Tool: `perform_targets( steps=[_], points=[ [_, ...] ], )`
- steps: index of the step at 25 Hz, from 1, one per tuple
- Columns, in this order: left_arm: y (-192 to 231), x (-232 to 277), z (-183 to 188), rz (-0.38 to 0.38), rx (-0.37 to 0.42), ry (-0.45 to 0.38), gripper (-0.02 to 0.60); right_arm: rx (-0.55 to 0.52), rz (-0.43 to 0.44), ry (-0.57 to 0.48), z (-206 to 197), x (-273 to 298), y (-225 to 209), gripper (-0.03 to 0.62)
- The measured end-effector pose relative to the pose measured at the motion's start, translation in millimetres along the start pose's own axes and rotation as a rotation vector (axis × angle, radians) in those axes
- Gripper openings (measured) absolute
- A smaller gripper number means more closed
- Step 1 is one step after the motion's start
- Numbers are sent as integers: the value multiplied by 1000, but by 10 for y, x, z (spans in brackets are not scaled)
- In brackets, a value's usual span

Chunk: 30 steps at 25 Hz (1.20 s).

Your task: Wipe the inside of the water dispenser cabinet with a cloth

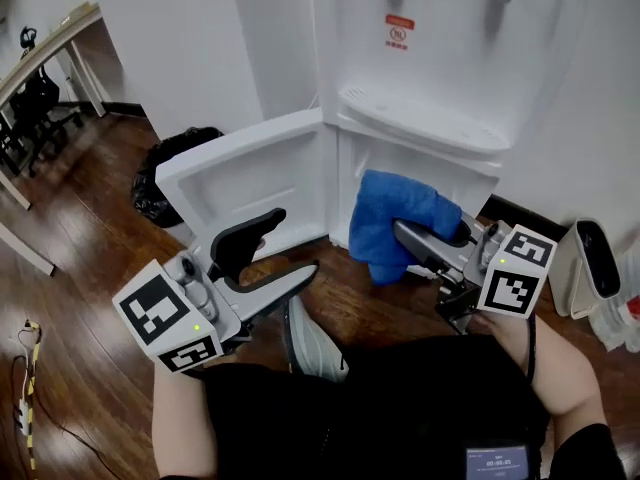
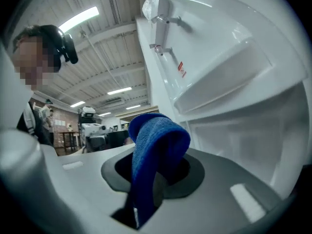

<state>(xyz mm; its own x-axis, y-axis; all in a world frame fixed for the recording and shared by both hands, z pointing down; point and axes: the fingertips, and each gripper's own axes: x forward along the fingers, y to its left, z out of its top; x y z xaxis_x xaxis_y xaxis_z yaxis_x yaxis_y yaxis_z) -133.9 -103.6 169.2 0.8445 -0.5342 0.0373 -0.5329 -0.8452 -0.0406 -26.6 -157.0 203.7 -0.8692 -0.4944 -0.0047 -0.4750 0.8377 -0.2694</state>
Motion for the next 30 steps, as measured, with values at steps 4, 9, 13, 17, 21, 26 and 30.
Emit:
perform_targets(
  steps=[4, 9, 13, 17, 21, 26, 30],
  points=[
    [728, -602, -24, 507, 58, 4, 250, -259, -234, 20, 425, 349, -180, 100],
    [1375, -1186, -468, 744, -56, 58, 285, -664, -383, 113, 831, 1044, 73, 100],
    [1595, -1247, -718, 773, -87, 149, 290, -970, -436, 294, 1063, 1585, 376, 100],
    [1990, -1316, -943, 792, 32, 303, 331, -1171, -511, 577, 1075, 1859, 182, 100],
    [2196, -1145, -861, 669, 21, 145, 338, -1049, -466, 655, 852, 1940, 77, 100],
    [2398, -1117, -890, 677, 30, 166, 344, -1032, -437, 575, 760, 1850, 150, 101],
    [2555, -1156, -905, 698, 23, 182, 345, -935, -387, 533, 714, 1694, 182, 101]
  ],
)
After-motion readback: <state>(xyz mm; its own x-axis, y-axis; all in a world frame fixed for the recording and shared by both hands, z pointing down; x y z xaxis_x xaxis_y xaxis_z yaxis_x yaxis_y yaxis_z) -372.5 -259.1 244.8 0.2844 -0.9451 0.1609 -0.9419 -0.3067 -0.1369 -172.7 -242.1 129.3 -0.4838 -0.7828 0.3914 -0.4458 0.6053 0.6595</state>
